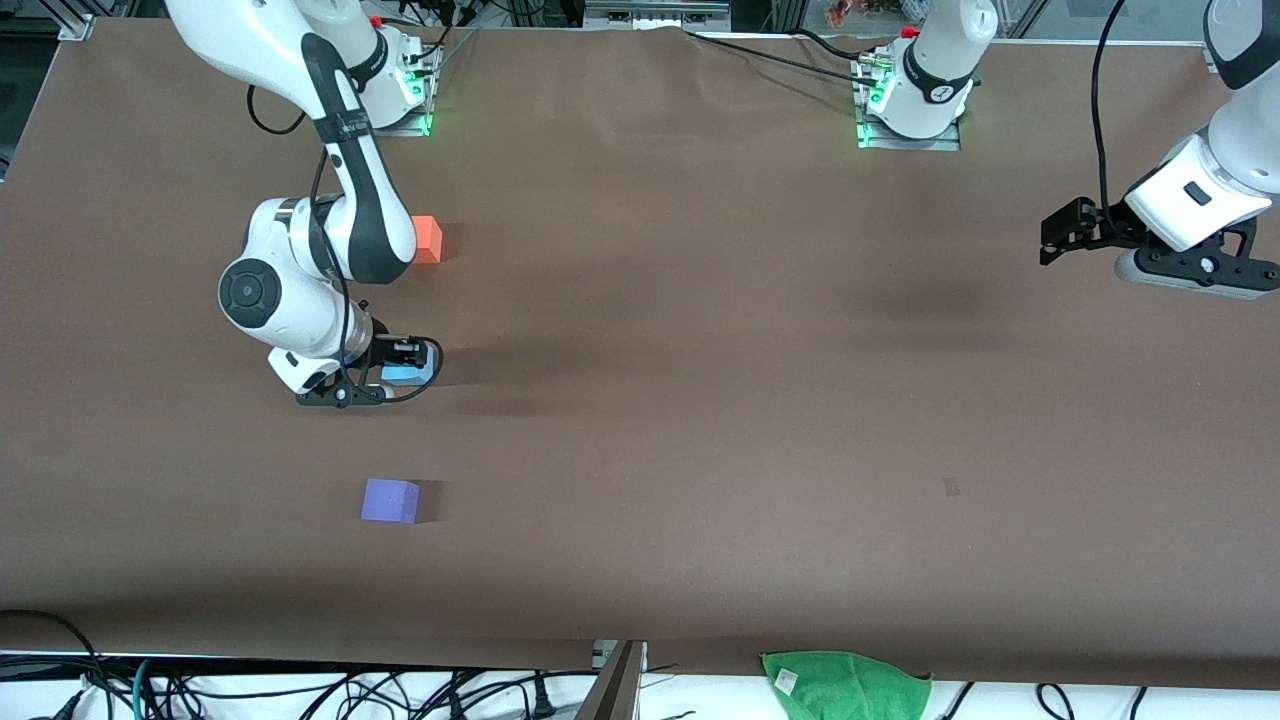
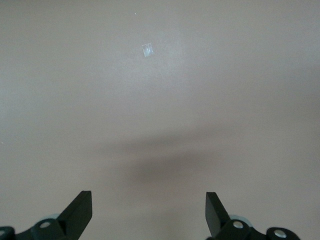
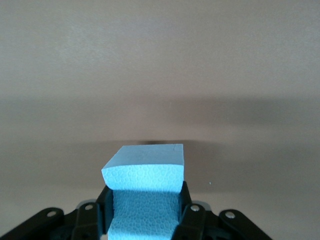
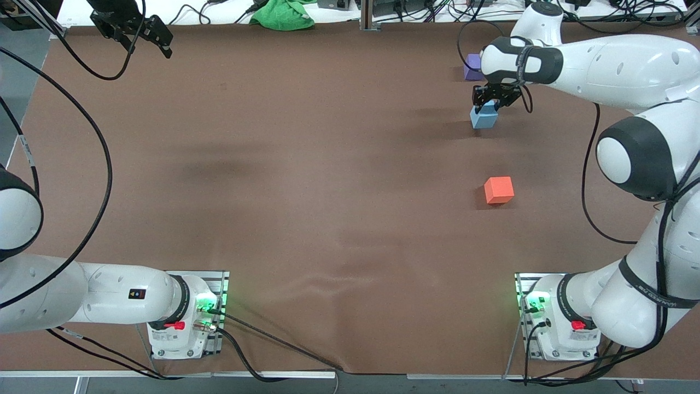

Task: Place blue block between orange and purple blocks
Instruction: 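Carry the cube with the right gripper between the orange and purple cubes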

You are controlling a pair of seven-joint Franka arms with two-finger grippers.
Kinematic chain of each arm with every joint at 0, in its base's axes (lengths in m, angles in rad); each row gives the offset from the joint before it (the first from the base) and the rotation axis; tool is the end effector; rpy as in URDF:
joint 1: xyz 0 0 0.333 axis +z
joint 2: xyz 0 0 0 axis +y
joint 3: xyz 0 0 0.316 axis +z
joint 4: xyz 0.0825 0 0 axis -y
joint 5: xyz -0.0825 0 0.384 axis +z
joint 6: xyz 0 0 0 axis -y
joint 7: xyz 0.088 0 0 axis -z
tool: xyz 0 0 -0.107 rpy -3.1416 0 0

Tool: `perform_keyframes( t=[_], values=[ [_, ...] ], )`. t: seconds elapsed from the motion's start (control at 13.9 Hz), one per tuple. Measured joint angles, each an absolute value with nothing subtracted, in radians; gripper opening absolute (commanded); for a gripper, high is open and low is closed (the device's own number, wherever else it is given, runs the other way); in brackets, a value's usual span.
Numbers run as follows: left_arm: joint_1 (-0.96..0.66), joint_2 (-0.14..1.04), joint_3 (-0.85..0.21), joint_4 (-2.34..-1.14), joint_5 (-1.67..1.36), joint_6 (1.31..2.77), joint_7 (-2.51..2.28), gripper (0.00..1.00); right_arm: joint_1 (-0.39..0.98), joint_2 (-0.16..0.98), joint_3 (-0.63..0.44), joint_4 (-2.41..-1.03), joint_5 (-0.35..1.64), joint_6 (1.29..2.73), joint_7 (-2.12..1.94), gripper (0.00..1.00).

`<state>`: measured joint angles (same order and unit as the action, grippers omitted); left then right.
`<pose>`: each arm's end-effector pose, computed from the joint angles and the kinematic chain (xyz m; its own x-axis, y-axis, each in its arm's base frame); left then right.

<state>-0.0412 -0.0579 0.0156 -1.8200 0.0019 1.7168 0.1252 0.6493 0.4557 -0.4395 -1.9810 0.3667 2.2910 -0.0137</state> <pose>0.5397 -0.0135 0.5503 0.9876 -0.1505 -0.0451 -0.1505 -0.9886 0.0047 0.5846 0.1406 0.2467 0.9960 0.0016 -0.0893 -0.0042 -0.9979 -0.0647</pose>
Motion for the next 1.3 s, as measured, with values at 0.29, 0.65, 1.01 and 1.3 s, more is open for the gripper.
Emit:
perform_keyframes(
  t=[0.29,0.65,1.01,1.3],
  values=[
    [-0.041,-0.058,0.015,-1.82,0.002,1.717,0.125,1.0,0.649,0.489,-0.435,-1.991,0.37,2.341,-0.016,0.52],
    [-0.041,-0.058,0.015,-1.82,0.002,1.717,0.125,1.0,0.65,0.504,-0.432,-2.001,0.371,2.376,-0.018,1.0],
    [-0.041,-0.058,0.015,-1.82,0.002,1.717,0.125,1.0,0.651,0.484,-0.432,-1.979,0.373,2.343,-0.018,1.0],
    [-0.041,-0.058,0.015,-1.82,0.002,1.717,0.125,1.0,0.652,0.427,-0.467,-1.847,0.366,2.098,-0.009,1.0]
  ],
)
